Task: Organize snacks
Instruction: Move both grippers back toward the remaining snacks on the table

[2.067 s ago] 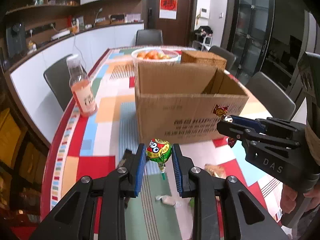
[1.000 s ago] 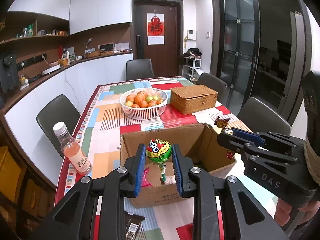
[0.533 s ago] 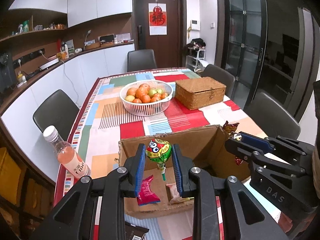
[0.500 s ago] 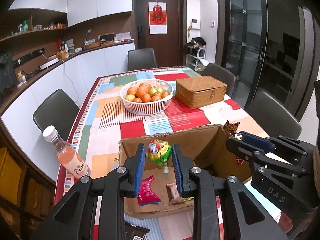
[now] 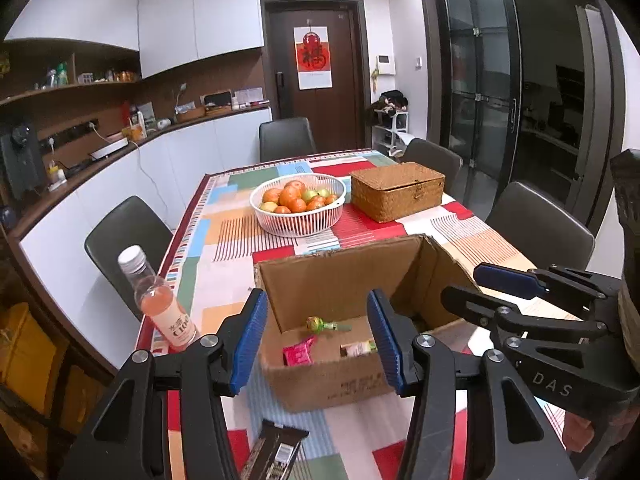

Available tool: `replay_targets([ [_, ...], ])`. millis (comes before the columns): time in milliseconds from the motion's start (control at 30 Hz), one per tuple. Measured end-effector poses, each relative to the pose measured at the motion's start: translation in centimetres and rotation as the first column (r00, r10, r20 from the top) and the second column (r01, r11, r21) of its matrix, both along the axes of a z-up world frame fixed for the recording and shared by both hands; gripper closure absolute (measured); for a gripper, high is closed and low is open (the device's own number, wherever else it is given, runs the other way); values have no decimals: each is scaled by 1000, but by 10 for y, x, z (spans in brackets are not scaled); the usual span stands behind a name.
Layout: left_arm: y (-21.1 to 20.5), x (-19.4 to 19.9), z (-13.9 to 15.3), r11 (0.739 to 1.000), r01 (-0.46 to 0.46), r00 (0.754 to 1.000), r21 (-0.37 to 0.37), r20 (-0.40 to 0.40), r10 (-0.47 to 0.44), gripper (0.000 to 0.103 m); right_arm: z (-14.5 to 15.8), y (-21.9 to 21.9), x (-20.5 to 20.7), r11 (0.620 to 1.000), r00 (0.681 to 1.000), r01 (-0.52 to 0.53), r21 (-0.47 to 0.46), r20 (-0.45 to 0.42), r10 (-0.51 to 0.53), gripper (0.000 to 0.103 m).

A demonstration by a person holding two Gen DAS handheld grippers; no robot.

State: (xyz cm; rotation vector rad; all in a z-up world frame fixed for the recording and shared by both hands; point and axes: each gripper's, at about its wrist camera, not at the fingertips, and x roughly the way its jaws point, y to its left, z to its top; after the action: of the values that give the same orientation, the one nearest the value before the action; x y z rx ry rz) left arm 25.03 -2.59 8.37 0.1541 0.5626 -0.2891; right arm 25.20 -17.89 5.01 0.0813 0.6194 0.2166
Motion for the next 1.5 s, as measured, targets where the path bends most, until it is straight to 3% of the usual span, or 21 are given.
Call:
replay_targets([
  [133,7,-20,-3,1000,-9,1000,4,1,9,50,-2,5,-16,1000,1000,-20,-1,2,20,60],
  [267,15,-37,-12,1000,-12,1000,-3,-16,12,49,-7,8,-32,1000,1000,-25,9,-4,25,50],
  [867,18,-89,-86,998,47,987,34,-156,-41,49,-72,11,-70,999,981,-38,31,-192,43,50],
  [1500,-1,-95,-158,993,110,935,31,-342,-93,50,-144,-8,-67,995,920,33,96,-392,7,50],
])
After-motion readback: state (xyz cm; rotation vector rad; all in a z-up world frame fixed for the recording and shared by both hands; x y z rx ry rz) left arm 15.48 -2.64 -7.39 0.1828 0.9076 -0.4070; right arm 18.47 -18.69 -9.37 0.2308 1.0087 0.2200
